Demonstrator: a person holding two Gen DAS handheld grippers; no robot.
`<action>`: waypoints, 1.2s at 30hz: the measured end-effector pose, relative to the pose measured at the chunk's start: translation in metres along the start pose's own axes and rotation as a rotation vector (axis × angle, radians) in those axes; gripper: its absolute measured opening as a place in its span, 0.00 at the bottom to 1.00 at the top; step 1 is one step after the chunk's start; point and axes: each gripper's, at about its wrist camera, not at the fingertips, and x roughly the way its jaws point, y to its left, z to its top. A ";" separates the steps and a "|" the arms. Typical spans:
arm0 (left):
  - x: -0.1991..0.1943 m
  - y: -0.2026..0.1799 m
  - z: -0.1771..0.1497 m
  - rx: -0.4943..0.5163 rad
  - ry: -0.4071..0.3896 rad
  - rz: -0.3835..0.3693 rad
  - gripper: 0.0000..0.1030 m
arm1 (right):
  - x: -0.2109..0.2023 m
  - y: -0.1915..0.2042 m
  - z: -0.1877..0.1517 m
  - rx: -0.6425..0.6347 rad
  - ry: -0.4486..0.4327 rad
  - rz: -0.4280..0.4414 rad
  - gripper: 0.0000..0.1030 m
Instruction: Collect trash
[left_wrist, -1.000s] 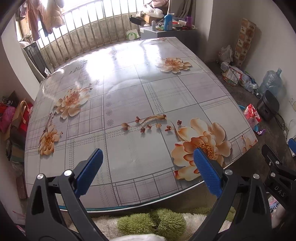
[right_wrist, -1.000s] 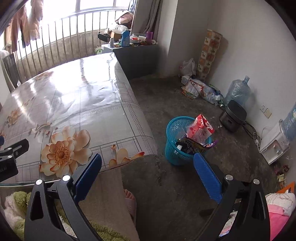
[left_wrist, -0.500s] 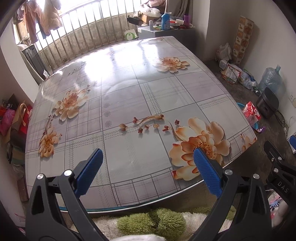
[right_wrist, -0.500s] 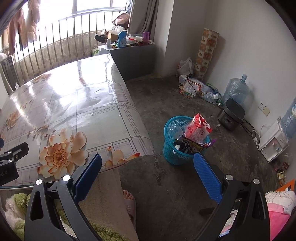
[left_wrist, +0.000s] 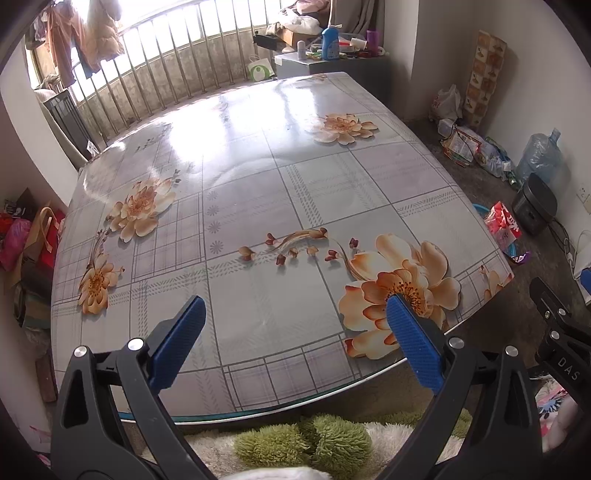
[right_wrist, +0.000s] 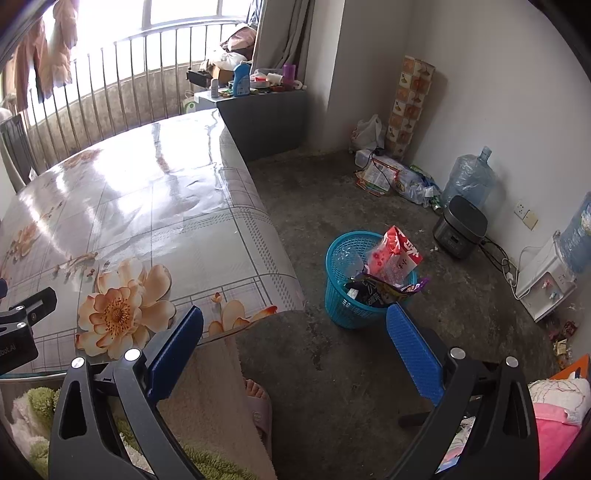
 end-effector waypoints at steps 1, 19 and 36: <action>0.000 0.000 0.000 0.000 0.001 0.000 0.91 | 0.000 0.000 0.000 0.000 0.001 0.000 0.94; 0.000 0.000 0.000 0.004 0.002 0.000 0.91 | -0.002 -0.001 0.000 0.000 -0.001 -0.002 0.94; 0.000 0.000 0.000 0.005 0.000 0.000 0.91 | -0.003 -0.003 0.002 0.004 -0.002 -0.006 0.94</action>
